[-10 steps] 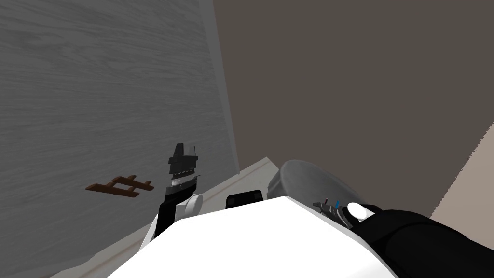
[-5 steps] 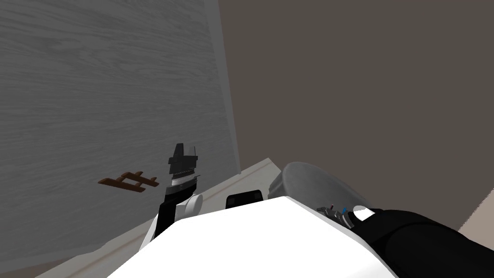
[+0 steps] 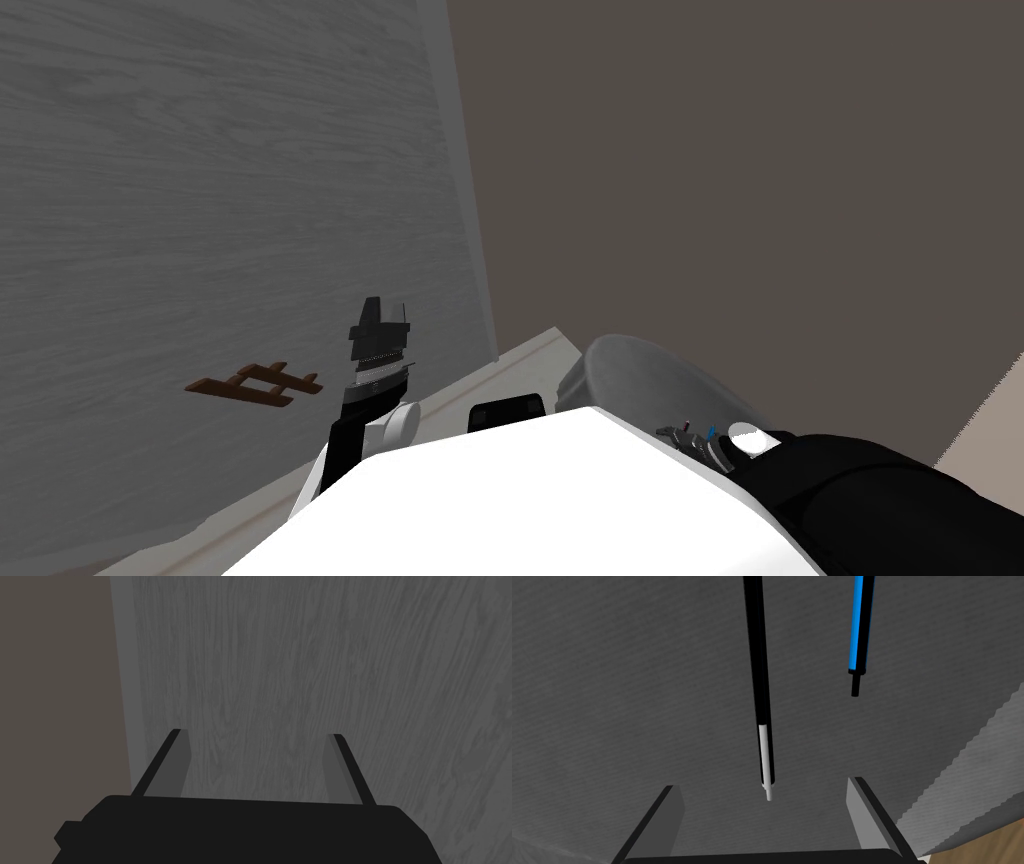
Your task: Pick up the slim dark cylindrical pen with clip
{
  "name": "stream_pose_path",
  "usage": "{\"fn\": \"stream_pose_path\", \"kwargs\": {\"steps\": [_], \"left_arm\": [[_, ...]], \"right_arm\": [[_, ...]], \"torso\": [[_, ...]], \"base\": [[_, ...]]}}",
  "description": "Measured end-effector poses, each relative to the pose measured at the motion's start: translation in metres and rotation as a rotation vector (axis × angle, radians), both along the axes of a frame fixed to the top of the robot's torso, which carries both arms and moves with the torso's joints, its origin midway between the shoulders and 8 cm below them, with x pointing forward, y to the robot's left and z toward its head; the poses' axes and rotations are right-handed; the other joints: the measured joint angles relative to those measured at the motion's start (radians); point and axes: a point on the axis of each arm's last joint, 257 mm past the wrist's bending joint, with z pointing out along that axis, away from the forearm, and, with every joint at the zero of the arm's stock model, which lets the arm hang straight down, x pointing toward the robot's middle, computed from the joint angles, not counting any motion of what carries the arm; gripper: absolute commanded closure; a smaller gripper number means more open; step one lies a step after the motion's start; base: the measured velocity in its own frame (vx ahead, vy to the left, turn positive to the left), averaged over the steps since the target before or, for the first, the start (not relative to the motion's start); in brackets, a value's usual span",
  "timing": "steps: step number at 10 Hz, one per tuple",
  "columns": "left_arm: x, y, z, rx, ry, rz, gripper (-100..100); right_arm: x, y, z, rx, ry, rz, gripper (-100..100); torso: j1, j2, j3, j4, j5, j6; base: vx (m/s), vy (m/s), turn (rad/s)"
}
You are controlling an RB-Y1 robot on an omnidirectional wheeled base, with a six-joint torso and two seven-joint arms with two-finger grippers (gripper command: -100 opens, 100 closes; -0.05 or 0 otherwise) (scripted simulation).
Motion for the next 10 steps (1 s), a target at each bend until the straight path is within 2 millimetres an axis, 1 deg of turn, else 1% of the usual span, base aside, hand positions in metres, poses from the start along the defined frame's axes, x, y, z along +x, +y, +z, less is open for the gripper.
{"fn": "stream_pose_path", "kwargs": {"steps": [4,6,7,10], "left_arm": [[0.000,0.000,0.000,0.000,0.000,0.000,0],[0.000,0.000,0.000,0.000,0.000,0.000,0],[0.000,0.000,0.000,0.000,0.000,0.000,0],[0.000,0.000,0.000,0.000,0.000,0.000,0]], "right_arm": [[0.003,-0.005,-0.009,0.001,0.000,0.021,-100],[0.004,-0.004,-0.016,0.008,0.002,0.031,-100],[0.004,-0.004,-0.016,0.009,0.003,0.034,100],[0.004,-0.004,-0.016,0.008,0.003,0.035,100]], "torso": [[0.000,0.000,0.000,0.000,0.000,0.000],[0.000,0.000,0.000,0.000,-0.001,0.000],[-0.001,0.001,0.000,0.000,-0.002,0.000],[-0.002,0.002,0.001,0.000,-0.002,0.000]], "base": [[0.023,0.014,-0.053],[0.017,0.008,-0.034],[0.000,0.000,0.000],[0.000,0.000,0.000]]}}
